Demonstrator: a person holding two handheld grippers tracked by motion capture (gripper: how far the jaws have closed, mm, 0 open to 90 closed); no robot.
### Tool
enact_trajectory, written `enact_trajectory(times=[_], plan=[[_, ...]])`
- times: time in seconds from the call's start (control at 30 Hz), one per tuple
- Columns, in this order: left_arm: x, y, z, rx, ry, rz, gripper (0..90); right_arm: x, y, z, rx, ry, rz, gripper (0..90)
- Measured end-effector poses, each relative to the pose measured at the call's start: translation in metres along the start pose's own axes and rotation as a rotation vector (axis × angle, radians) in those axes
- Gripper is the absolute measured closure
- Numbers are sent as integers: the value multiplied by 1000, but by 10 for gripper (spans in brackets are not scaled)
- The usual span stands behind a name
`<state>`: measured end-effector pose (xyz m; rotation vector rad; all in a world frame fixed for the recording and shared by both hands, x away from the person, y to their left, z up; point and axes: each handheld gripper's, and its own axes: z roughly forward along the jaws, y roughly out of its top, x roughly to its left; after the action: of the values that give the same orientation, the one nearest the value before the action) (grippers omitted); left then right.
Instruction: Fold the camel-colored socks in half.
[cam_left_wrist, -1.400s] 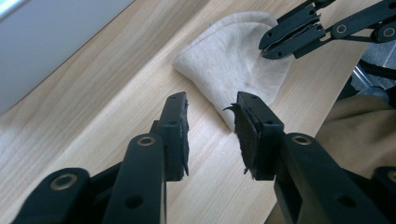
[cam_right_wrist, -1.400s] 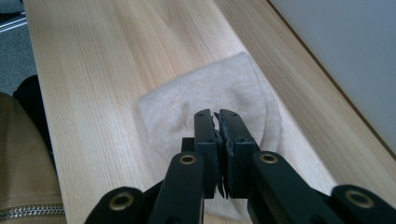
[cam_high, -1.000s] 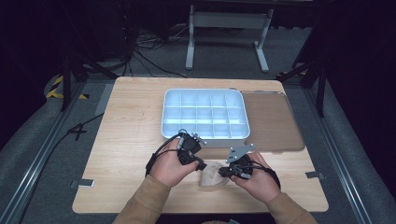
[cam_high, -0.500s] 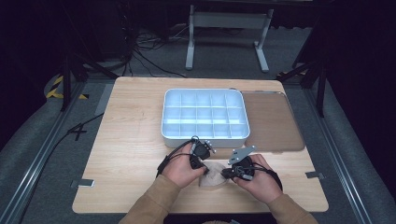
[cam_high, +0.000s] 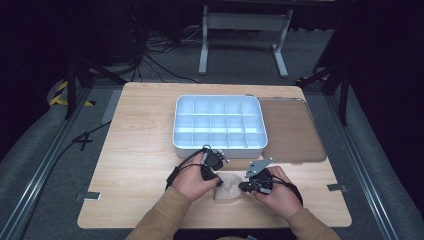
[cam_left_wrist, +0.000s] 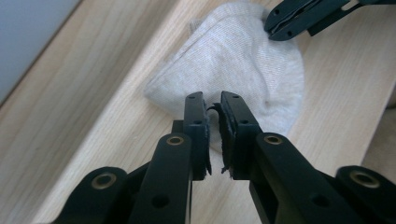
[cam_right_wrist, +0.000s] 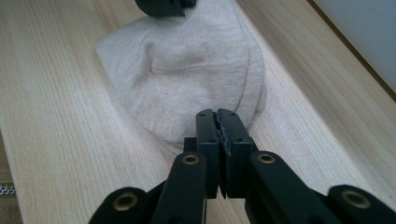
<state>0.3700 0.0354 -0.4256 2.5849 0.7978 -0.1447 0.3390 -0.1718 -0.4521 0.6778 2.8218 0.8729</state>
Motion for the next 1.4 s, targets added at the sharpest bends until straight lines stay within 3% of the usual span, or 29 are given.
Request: enact_trajectory(times=[0.07, 0.4, 0.8, 0.97, 1.13, 1.4], plan=[[0, -2, -5, -17, -11, -10, 805, 0, 0, -3, -5, 0, 1, 889], [-4, -19, -36, -64, 22, 11, 775, 2, 5, -24, -79, 1, 4, 895], [-6, -41, -48, -139, 40, 124, 721, 10, 10, -21, -168, 41, 15, 896], [-4, -52, -44, -158, 47, 88, 716, 10, 8, -14, -202, 56, 28, 896], [0, -59, -40, -155, 51, 65, 714, 10, 7, -4, -201, 71, 45, 895], [3, -58, -30, -150, 47, 53, 717, 8, 2, 14, -156, 71, 56, 895]])
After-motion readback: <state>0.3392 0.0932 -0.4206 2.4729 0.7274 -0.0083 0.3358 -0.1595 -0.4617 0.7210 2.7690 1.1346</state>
